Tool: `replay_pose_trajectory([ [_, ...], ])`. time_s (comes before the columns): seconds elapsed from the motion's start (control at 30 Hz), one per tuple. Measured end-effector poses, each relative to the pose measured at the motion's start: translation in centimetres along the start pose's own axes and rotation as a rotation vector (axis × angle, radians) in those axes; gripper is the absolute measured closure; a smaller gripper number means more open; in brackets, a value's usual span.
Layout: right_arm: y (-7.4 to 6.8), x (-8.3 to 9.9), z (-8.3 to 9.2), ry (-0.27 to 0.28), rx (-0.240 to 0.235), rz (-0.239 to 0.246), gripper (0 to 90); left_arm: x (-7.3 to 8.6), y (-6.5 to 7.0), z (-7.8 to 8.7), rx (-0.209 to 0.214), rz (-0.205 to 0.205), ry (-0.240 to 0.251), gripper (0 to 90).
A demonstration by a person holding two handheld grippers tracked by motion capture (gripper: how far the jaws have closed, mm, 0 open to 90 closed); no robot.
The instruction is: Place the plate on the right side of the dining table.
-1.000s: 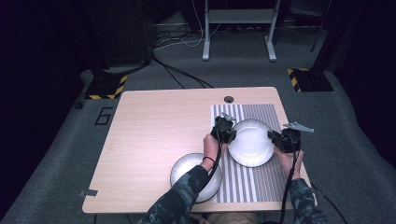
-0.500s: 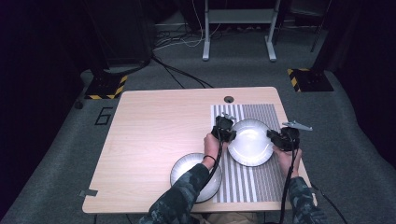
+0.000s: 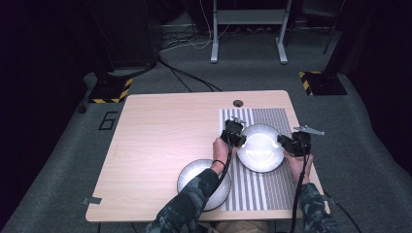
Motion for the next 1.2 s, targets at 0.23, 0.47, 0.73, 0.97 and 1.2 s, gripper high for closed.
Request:
replay_pose_trajectory([
  [0.23, 0.3, 0.1, -0.4, -0.01, 0.005, -0.009, 79.3, -0.1, -0.2, -0.5, -0.001, 0.004, -0.024, 73.6],
  [0.47, 0.5, 0.2, -0.9, -0.022, 0.012, -0.022, 79.9, -0.2, -0.3, -1.2, -0.011, 0.019, -0.047, 72.2],
  [0.73, 0.9, 0.4, -1.6, -0.043, 0.015, -0.053, 80.5, -0.4, -0.5, -2.1, -0.016, 0.035, -0.084, 71.5],
  [0.97, 1.2, 0.6, -2.3, -0.064, 0.021, -0.08, 80.3, -0.4, -0.7, -2.8, -0.018, 0.055, -0.11, 71.1],
  [1.2, 1.3, 0.8, -2.8, -0.081, 0.04, -0.084, 80.3, -0.3, -0.8, -3.4, -0.024, 0.064, -0.143, 69.8],
])
Point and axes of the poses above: each handheld gripper's, and its own axes: z roughly backward along the jaws, x roughly out of its underside, y roughly to its right, the point moved 3 cm from there along -z, roughly forward along the jaws, and after that the axes turned 6 degrees about y, right-handed, at the moved point
